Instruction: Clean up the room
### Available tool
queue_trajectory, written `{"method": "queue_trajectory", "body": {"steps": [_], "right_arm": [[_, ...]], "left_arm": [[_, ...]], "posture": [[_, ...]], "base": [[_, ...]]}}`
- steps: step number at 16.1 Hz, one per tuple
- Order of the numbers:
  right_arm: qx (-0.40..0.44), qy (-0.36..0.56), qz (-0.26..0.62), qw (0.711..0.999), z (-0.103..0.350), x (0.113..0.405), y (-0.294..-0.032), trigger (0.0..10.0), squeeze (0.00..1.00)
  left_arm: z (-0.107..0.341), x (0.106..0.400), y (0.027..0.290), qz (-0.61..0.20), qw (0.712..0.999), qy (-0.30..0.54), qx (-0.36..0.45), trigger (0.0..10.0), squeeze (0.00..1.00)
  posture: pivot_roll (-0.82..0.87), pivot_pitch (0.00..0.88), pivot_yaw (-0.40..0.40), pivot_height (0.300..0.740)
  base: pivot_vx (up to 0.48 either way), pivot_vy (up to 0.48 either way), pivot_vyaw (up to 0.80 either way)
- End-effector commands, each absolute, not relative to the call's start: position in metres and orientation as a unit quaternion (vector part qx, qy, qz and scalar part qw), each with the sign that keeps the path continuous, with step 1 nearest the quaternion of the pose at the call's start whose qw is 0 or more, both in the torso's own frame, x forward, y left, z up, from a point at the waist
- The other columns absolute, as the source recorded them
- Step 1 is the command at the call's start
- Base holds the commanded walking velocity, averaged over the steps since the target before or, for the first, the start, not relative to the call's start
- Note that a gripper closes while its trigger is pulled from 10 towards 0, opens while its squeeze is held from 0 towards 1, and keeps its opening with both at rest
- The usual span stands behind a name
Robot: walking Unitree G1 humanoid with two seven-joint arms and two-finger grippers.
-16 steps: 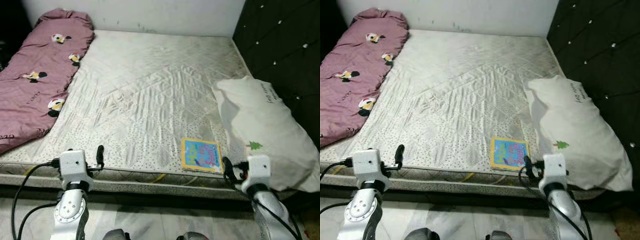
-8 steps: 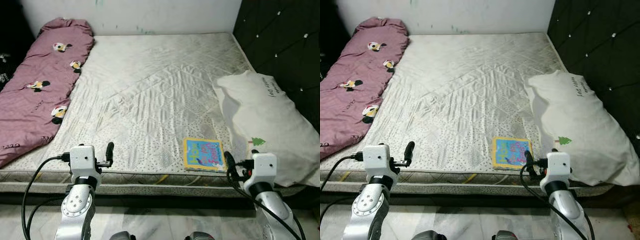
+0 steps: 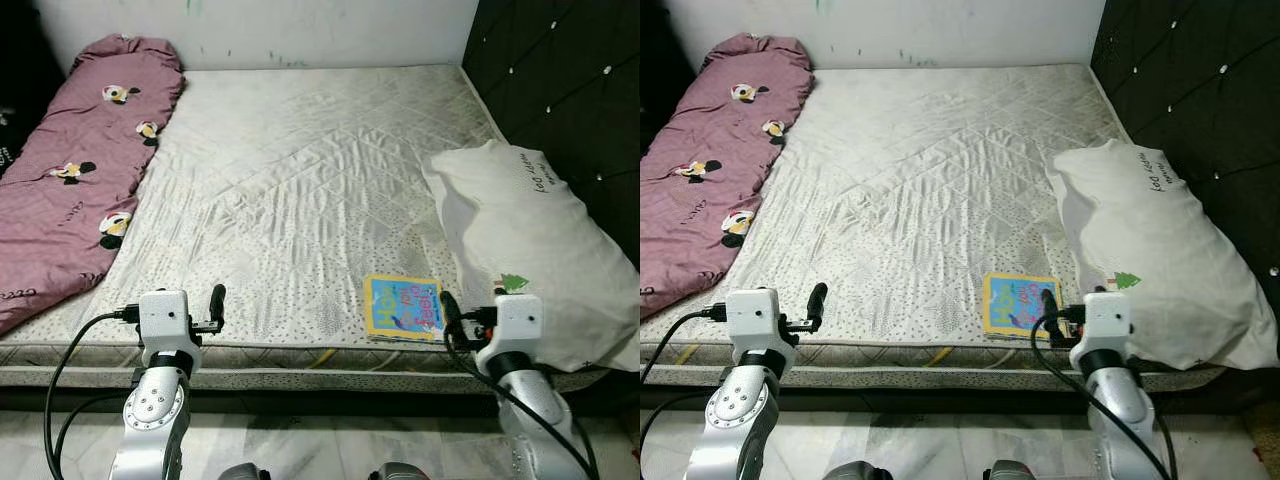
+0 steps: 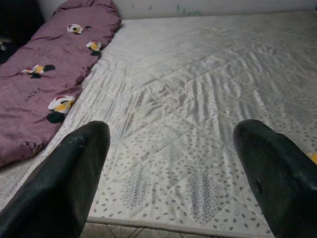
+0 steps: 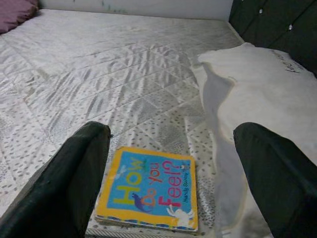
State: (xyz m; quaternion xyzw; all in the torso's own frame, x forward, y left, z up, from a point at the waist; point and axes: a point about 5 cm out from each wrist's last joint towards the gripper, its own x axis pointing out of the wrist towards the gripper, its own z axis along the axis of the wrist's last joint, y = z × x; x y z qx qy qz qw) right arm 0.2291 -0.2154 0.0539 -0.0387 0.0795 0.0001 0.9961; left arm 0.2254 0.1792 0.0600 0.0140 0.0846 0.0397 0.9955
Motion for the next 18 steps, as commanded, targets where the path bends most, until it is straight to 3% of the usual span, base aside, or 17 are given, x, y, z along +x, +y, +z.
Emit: {"method": "queue_trajectory", "body": {"steps": [1, 9, 12, 14, 18], "right_arm": [[-0.039, 0.083, 0.0, 0.996, 0.053, 0.229, -0.214, 10.0, 0.0], [-0.046, 0.086, -0.005, 0.995, 0.052, 0.229, -0.219, 10.0, 0.0], [-0.061, 0.12, -0.01, 0.991, 0.034, 0.22, -0.22, 10.0, 0.0], [-0.065, 0.116, -0.01, 0.991, 0.039, 0.225, -0.222, 10.0, 0.0], [-0.051, 0.074, -0.005, 0.996, 0.062, 0.261, -0.212, 10.0, 0.0]], "left_arm": [[0.062, 0.227, 0.182, 0.037, 0.996, 0.083, 0.019, 10.0, 0.0], [0.066, 0.213, 0.181, 0.037, 0.996, 0.077, 0.026, 10.0, 0.0], [0.047, 0.204, 0.192, 0.042, 0.991, 0.115, 0.046, 10.0, 0.0], [0.057, 0.203, 0.192, 0.036, 0.992, 0.107, 0.048, 10.0, 0.0], [0.07, 0.214, 0.197, 0.044, 0.994, 0.079, 0.055, 10.0, 0.0]], "posture": [[-0.11, 0.0, 0.059, 0.74], [-0.09, 0.0, 0.038, 0.74], [-0.09, 0.0, 0.029, 0.74], [-0.07, 0.0, 0.016, 0.74], [-0.07, 0.0, 0.007, 0.74]], "base": [[0.0, 0.0, 0.0], [0.0, 0.0, 0.0], [0.0, 0.0, 0.0], [0.0, 0.0, 0.0], [0.0, 0.0, 0.0]]}}
